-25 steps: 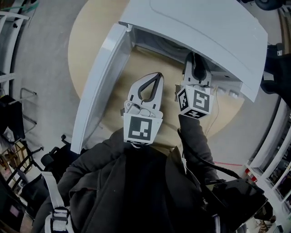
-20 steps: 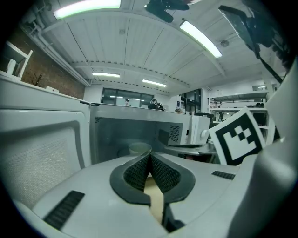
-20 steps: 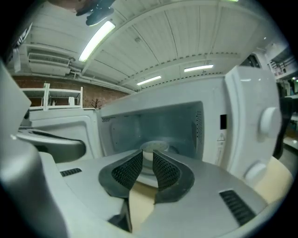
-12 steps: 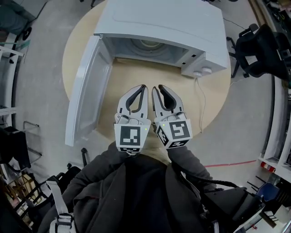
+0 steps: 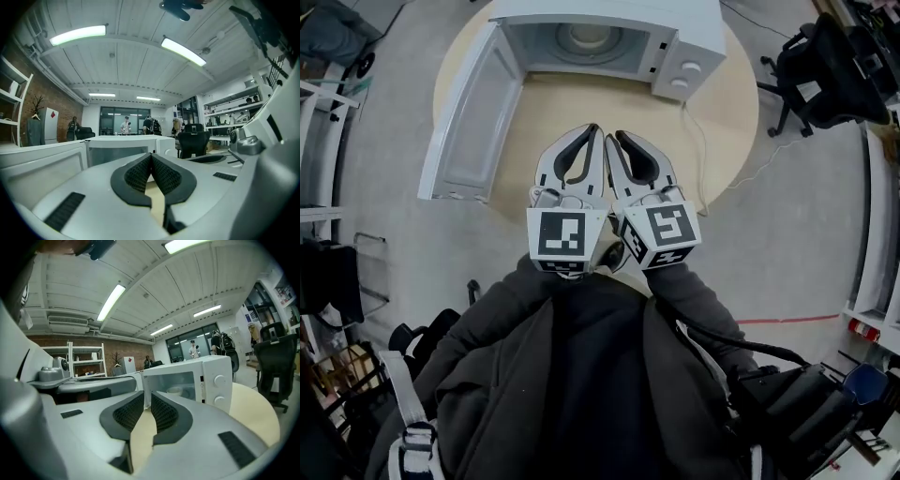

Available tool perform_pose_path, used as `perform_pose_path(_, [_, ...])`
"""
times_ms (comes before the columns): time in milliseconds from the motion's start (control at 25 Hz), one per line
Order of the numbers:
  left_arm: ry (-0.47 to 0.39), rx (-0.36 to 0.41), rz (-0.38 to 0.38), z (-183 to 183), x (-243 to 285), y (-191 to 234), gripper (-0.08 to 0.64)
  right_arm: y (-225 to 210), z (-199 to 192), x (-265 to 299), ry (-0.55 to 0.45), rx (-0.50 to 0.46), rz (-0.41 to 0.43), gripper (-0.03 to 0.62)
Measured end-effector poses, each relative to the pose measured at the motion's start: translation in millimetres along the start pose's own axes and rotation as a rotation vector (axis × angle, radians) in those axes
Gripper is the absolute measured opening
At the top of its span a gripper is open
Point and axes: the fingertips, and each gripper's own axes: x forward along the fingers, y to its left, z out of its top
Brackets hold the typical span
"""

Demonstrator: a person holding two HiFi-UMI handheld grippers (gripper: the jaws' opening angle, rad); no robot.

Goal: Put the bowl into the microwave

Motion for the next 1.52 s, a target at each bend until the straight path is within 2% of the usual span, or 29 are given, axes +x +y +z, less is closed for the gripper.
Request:
perform_pose_path(240, [-0.062,0.024,0.02,11.2,-24.8,-20.8,0.009,9.2,7.4,-31.7,-0.037,-0.026,0.016,0.035])
perform_pose_path(480, [-0.087,0.036,0.047,18.5,-39.8,-17.9,0.009,12.1,18.2,-46.3,-0.076,-0.045,0.012,0.008])
perform_pose_path(720, [-0.11,0.06,0.037,23.0,-46.6,-19.7,0.009,19.7,22.3,-50.5,-0.083,-0.064,0.017,0.006])
perform_pose_path(1520, [-0.115,0.062,0.039,29.3,-43.1,-14.9,0.009,25.3,29.1,-41.3,-0.091,-0.056,0.042,0.006])
